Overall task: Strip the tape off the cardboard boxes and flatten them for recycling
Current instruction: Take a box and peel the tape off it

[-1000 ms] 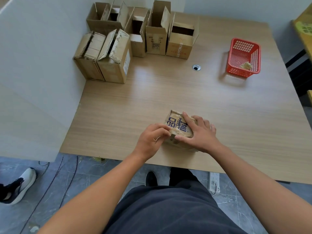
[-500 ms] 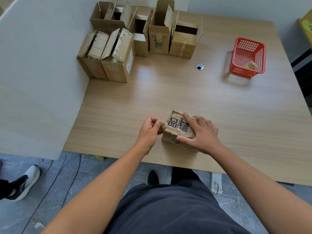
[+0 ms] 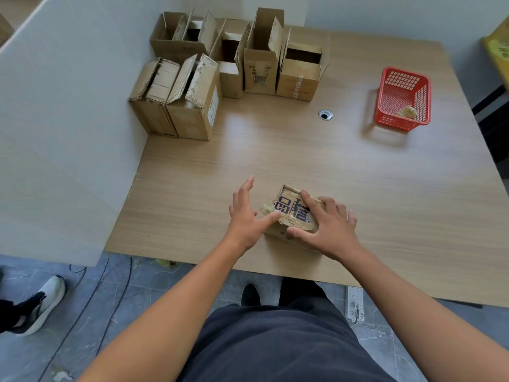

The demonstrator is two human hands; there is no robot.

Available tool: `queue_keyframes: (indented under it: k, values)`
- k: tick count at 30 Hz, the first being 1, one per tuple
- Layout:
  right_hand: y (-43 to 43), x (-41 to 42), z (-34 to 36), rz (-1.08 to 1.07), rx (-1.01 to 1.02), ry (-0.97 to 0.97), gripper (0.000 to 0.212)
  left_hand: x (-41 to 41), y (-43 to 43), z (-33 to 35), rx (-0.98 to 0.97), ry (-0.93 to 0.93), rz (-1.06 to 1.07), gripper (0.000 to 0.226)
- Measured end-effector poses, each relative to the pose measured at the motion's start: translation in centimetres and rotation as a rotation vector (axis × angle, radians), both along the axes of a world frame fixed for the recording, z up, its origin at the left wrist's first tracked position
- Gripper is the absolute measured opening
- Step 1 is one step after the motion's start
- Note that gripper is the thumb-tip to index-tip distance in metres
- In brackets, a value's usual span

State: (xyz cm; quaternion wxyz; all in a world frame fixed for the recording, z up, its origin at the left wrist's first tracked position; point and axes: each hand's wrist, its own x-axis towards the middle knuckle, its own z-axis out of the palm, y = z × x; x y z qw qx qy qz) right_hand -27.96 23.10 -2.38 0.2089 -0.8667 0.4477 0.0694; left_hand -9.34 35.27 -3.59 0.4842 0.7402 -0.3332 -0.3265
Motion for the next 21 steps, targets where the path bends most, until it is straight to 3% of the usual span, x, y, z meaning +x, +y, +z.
queue_keyframes:
  k: [5,9,17,21]
  values:
    - [0.2,0.1,0.1,-0.006,-0.004,0.006,0.099,1.2,-0.1,0.0,0.055,0.083,-0.193,0.043]
    - [0.4,0.2,0.3,-0.016,-0.001,0.015,0.101,0.4,-0.5,0.0,0.055,0.100,-0.071,0.023]
    - [0.4,0.9,1.1,-0.017,0.017,0.068,0.104,0.6,0.0,-0.3,0.033,0.516,0.058,0.017]
    - [0.1,1.3,1.7,0.035,0.035,0.076,0.104,1.0,0.7,-1.0,-0.031,0.587,-0.013,0.020]
